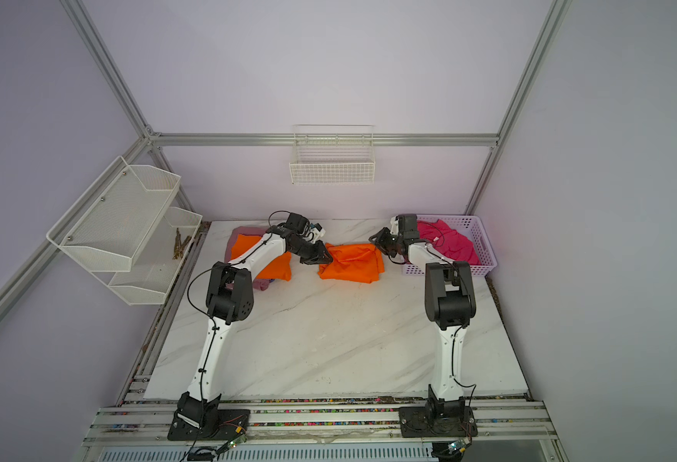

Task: Fold and stack t-shirts
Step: Fold the T-shirt.

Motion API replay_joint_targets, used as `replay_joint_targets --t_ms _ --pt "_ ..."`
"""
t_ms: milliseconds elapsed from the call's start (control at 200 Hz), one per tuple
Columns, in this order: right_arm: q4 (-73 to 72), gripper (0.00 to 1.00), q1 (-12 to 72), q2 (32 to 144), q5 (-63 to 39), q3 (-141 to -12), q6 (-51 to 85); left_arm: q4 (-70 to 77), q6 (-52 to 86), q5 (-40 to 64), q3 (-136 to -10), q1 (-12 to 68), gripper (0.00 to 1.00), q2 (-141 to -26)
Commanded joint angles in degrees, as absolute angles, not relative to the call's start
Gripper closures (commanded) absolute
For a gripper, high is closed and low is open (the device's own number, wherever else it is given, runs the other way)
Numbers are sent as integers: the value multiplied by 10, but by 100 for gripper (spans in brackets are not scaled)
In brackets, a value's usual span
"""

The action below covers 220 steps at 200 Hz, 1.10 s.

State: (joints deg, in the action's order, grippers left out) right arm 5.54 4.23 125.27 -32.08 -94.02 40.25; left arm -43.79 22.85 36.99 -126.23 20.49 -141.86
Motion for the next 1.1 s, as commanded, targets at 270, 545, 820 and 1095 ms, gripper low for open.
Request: replay_joint_targets --t_ms 270,545,820,1095 --pt "50 31 34 1283 -335 -1027 388 -433 193 355 -1205 207 77 -1336" --pt "65 37 28 1224 -344 -990 354 -443 184 320 -1189 207 82 -1305" --pt "121 100 33 1137 -355 -914 283 -424 182 236 -1150 207 100 -1261" --pt "189 100 75 1213 -360 -960 255 -411 168 262 -1205 233 100 -1307"
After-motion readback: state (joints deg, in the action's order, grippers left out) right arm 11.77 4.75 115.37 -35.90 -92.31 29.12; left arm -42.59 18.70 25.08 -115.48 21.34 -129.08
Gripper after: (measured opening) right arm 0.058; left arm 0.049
